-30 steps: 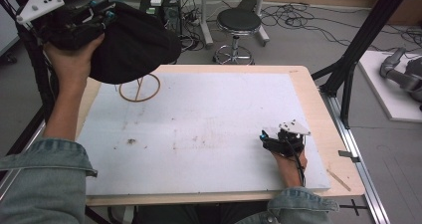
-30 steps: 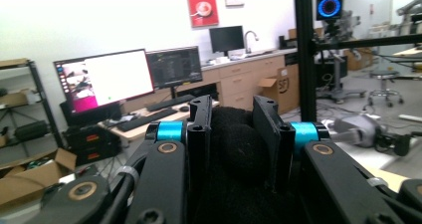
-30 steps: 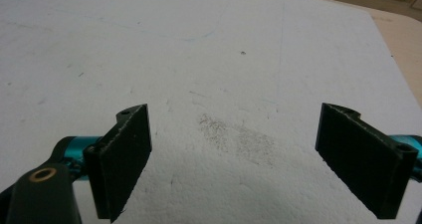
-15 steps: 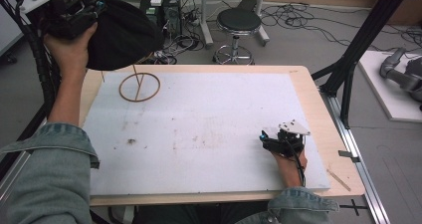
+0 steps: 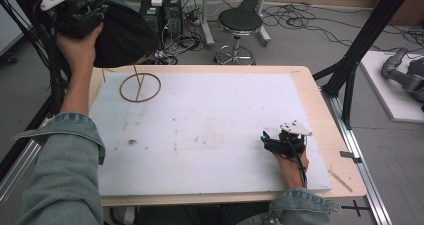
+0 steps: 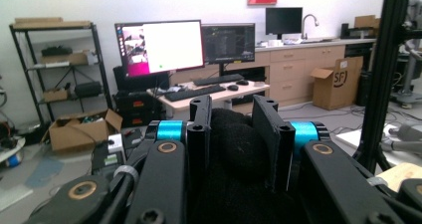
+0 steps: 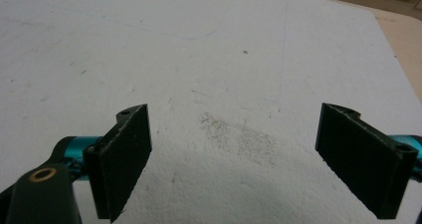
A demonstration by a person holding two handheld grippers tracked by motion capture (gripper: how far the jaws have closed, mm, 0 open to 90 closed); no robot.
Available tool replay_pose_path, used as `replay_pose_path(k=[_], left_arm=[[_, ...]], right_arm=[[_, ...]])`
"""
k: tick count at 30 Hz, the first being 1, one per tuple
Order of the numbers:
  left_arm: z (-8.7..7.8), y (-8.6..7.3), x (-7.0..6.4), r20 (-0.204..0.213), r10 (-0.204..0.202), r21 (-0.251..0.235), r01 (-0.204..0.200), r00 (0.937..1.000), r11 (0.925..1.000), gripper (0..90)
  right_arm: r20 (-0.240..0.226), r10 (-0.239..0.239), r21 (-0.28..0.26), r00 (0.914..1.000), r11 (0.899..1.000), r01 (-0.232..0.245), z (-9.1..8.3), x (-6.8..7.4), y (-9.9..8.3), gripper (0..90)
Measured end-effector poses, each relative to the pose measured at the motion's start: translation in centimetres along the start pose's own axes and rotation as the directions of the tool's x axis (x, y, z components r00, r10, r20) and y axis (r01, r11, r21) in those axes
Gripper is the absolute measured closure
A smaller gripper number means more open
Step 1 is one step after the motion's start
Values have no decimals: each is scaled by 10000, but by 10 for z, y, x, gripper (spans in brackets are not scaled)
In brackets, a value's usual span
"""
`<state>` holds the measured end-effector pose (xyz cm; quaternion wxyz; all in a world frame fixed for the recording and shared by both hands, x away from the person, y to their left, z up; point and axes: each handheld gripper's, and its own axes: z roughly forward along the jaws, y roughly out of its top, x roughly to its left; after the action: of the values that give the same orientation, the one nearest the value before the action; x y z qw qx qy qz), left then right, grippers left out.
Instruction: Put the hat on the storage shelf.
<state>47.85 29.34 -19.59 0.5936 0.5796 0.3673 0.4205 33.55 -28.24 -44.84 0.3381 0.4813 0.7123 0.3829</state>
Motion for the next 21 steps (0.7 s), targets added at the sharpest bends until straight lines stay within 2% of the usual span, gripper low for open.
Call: replay_pose_path(k=[11,16,21], left_arm=[[16,-25,0,-293,-60,706,81,9996,9975,696],[18,-36,2,-397,-276,824,308,9988,9961,695],[21,-44,3,-354,-261,1068,297,9990,9938,692]], right_arm=[[-5,30,-24,10000,10000,-30,0,0,0,143],[-17,50,-39,10000,10000,-50,0,0,0,143],[-8,98,-16,10000,10000,-98,0,0,0,143]])
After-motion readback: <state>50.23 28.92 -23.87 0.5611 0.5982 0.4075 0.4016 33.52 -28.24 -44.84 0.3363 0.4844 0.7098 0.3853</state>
